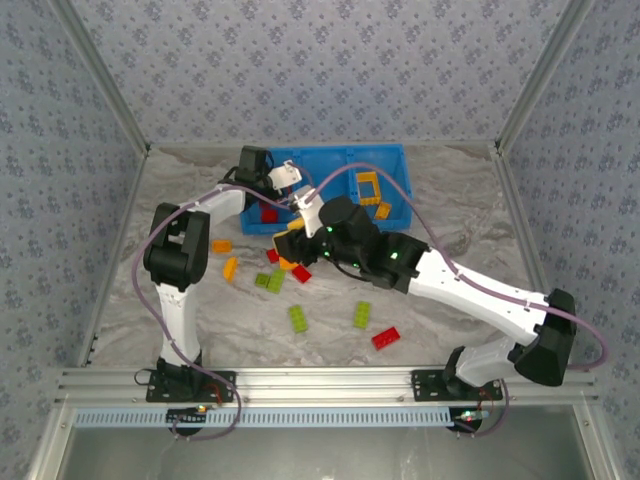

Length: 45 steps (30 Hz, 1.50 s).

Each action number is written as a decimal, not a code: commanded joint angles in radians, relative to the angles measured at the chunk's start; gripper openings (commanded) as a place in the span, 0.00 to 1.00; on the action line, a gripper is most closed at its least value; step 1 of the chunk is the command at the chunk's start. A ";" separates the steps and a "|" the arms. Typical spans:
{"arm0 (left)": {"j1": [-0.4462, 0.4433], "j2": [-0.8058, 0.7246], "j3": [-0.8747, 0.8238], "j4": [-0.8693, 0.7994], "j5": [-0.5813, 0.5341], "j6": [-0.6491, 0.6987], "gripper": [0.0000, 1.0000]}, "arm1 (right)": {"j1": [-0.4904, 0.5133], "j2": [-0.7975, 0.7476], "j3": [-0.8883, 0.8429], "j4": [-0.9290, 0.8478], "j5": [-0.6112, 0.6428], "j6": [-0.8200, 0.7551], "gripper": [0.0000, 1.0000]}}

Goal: Sort the legos into containers by color

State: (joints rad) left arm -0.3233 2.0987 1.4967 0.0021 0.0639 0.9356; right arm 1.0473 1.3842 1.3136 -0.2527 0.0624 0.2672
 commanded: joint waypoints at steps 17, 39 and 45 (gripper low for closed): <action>-0.019 -0.005 -0.042 0.067 0.035 0.026 0.28 | 0.110 0.104 0.098 -0.094 0.264 -0.133 0.46; -0.102 -0.673 -0.130 -0.104 -0.363 -0.868 0.51 | -0.020 -0.061 -0.029 -0.190 0.272 0.121 0.47; -0.037 -1.039 -0.325 -0.268 -0.128 -1.370 0.71 | -0.029 -0.074 -0.059 -0.220 0.251 0.206 0.50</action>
State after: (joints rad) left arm -0.3954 1.1847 1.2858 -0.1085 -0.2035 -0.0738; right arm 1.0183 1.3293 1.2675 -0.4328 0.3317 0.3935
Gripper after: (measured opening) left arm 0.683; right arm 0.494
